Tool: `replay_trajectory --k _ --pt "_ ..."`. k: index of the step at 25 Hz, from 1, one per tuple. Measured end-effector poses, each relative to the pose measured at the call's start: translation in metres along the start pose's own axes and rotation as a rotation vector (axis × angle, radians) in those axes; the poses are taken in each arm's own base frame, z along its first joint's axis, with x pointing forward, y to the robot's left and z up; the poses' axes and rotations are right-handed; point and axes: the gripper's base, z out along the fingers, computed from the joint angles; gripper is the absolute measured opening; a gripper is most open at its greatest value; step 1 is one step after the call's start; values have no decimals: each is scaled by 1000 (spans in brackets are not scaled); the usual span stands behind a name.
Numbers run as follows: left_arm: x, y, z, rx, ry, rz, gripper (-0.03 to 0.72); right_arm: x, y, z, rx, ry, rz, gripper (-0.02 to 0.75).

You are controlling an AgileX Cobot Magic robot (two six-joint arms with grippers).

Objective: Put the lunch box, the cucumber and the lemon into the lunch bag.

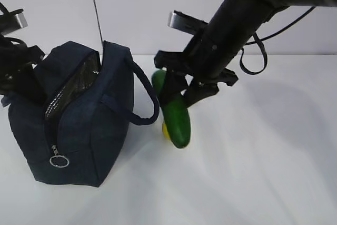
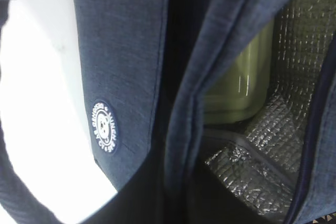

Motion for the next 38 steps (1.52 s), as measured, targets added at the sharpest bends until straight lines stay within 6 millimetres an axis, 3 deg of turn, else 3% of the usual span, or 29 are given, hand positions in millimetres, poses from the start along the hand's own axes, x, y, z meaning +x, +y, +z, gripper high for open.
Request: replay_trajectory --k 7,15,22,31,38 --pt "0 -1 0 9 -4 5 8 -8 44 -23 -425 -146 -94 331" --pt "-1 -2 0 24 -9 0 8 -29 60 -33 -626 -379 -1 331" --pt "-1 -3 0 30 -15 -1 8 -33 77 -1 -581 -435 -11 330" --pt "-3 -4 0 42 -37 -6 8 -44 54 56 -533 -392 111 330" --pt "-4 -4 0 43 -42 -1 8 -41 46 70 -452 -339 71 330"
